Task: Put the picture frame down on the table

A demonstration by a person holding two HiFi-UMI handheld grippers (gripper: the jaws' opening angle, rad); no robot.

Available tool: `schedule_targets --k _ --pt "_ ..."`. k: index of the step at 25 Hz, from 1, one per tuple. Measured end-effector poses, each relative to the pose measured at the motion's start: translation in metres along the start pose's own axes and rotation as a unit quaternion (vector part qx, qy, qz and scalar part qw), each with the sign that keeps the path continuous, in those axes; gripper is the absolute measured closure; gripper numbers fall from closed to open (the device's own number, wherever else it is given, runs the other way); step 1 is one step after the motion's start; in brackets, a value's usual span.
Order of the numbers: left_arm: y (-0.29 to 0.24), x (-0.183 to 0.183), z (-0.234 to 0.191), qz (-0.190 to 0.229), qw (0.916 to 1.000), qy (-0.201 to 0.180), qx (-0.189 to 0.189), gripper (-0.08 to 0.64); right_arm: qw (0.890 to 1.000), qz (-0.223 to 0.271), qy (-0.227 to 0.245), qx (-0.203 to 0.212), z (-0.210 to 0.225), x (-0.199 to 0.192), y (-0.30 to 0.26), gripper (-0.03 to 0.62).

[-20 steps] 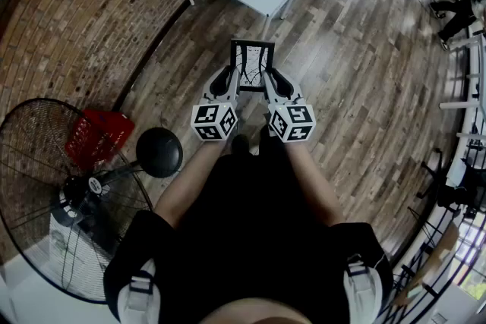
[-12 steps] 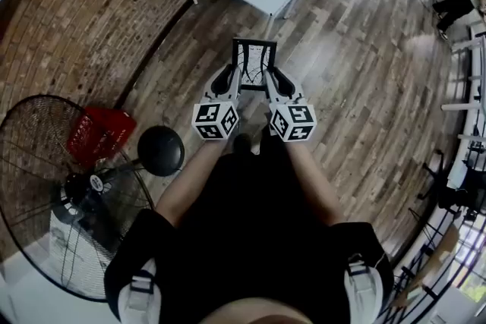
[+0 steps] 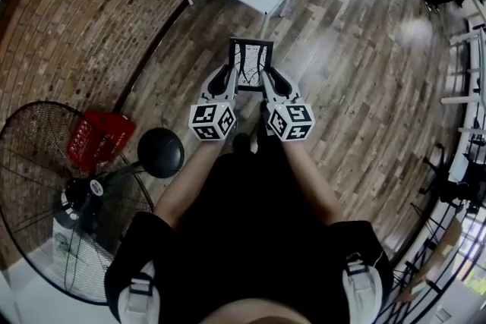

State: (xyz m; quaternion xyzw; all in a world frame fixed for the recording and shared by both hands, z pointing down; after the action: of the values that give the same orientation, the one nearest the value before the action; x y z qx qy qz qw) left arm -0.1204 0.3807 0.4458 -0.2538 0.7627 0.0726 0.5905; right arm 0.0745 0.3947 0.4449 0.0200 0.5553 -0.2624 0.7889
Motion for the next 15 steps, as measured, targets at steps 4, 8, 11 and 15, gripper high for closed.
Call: schedule_targets --k 4,8,11,15 --pt "-0.005 0.0 0.002 -0.002 1.0 -0.003 0.003 0.48 1.0 -0.001 -0.005 0.003 0.006 0.002 -0.005 0.517" --pt "-0.015 0.004 0.002 -0.003 1.0 -0.005 0.007 0.48 1.0 0.0 -0.006 0.006 0.012 0.009 -0.011 0.518" --pt "-0.023 0.008 0.001 -0.003 1.0 -0.005 0.008 0.48 1.0 0.001 -0.008 0.007 0.017 0.015 -0.017 0.518" --pt "-0.035 0.011 0.0 -0.006 0.9999 -0.005 0.011 0.48 1.0 -0.001 -0.012 0.009 0.026 0.021 -0.028 0.518"
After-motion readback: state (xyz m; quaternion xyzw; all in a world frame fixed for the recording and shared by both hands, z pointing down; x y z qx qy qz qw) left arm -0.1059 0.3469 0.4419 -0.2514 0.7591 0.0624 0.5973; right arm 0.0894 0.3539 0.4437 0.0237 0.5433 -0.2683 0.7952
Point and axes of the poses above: the fingertips, and each gripper's own axes: y backward along the fingers, z to its right, x out of its top, the point moved 10 cm from there along y, backward along the fingers, and after that the axes turned 5 degrees about -y, right-handed, at the moved point
